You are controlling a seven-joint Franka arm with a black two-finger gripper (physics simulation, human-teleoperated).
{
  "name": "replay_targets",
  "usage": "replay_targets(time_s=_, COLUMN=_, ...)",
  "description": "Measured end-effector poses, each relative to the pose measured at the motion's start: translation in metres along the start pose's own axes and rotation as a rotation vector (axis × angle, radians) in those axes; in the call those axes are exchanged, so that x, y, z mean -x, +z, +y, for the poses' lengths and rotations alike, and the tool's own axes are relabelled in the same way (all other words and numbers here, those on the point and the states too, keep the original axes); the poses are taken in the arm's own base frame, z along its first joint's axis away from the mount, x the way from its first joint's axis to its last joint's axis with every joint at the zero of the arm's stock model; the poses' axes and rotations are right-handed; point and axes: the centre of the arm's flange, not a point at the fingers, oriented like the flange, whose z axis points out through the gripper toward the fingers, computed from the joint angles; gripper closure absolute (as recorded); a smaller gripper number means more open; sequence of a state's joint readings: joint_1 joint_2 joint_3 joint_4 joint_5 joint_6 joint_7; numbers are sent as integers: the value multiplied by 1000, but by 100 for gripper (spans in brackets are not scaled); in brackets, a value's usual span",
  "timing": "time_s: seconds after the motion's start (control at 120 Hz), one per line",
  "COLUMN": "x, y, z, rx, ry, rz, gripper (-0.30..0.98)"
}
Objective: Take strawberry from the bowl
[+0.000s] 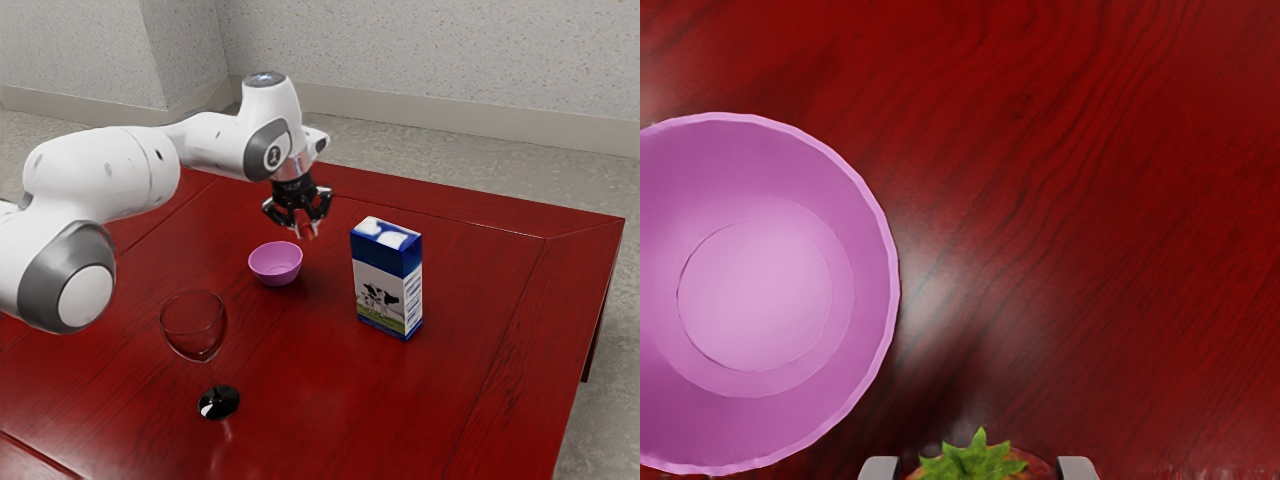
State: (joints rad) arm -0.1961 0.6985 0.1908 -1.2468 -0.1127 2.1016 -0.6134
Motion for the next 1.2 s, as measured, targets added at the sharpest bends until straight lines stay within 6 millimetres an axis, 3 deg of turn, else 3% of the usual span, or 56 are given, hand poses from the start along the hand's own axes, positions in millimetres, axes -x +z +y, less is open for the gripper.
replay_targets(time_s=0.1, x=25, y=-16, z=-14, rx=-18, ry=-3, rz=-37, gripper=64)
replay_targets(time_s=0.267, x=86, y=-27, z=-35, rx=-24, ry=10, rz=-102, gripper=64)
replay_targets(time_s=0.483, x=145, y=-17, z=-34, rx=-12, ry=49, rz=-131, gripper=64)
replay_targets(time_s=0.6, x=167, y=2, z=-33, rx=-18, ry=58, rz=-149, gripper=64)
replay_targets(time_s=0.9, x=176, y=72, z=-37, rx=-60, ry=40, rz=-155, gripper=63)
replay_targets(time_s=1.133, x=175, y=78, z=-32, rx=-25, ry=43, rz=-126, gripper=27)
replay_targets(time_s=1.2, x=171, y=65, z=-31, rx=-5, ry=45, rz=-113, gripper=21)
